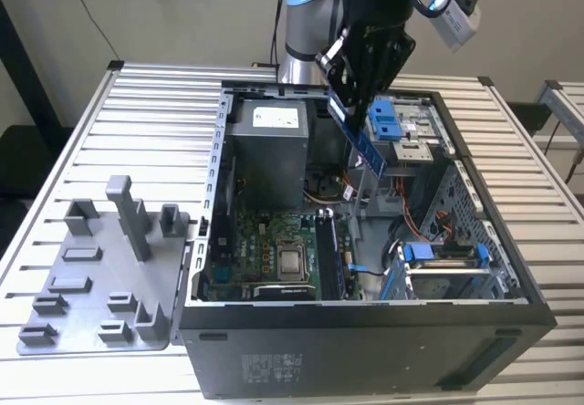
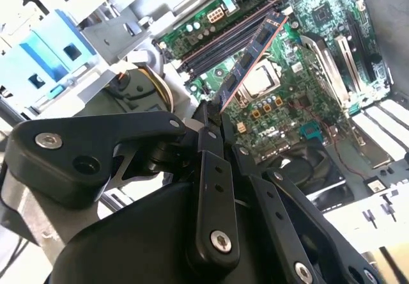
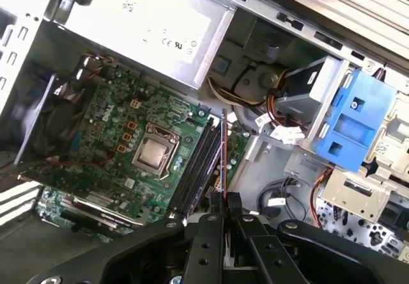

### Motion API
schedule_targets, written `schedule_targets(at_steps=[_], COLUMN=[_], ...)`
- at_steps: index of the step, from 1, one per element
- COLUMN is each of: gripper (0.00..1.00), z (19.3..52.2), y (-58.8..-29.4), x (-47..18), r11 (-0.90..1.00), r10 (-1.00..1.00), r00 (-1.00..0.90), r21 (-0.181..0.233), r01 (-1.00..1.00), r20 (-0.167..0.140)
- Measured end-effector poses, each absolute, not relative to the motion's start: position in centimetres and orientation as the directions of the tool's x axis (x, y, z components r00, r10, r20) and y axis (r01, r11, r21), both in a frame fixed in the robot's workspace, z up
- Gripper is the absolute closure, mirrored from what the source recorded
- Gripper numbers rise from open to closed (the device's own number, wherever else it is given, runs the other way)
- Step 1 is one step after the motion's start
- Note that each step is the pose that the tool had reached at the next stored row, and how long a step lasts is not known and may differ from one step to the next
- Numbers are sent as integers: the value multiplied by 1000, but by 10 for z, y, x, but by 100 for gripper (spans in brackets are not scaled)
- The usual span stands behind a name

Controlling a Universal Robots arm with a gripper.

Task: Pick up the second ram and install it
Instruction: 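Insert the second ram into the second slot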

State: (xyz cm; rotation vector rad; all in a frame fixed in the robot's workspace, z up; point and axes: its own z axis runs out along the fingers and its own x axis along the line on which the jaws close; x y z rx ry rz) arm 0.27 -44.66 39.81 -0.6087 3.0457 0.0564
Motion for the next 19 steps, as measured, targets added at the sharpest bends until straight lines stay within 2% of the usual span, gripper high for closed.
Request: schedule_targets(at_steps=[19], gripper=[86], z=[395], y=[-447], x=[3], r11=[979], r10=[-201], r00=[-979], r21=[30], r01=[-202], r20=[-35])
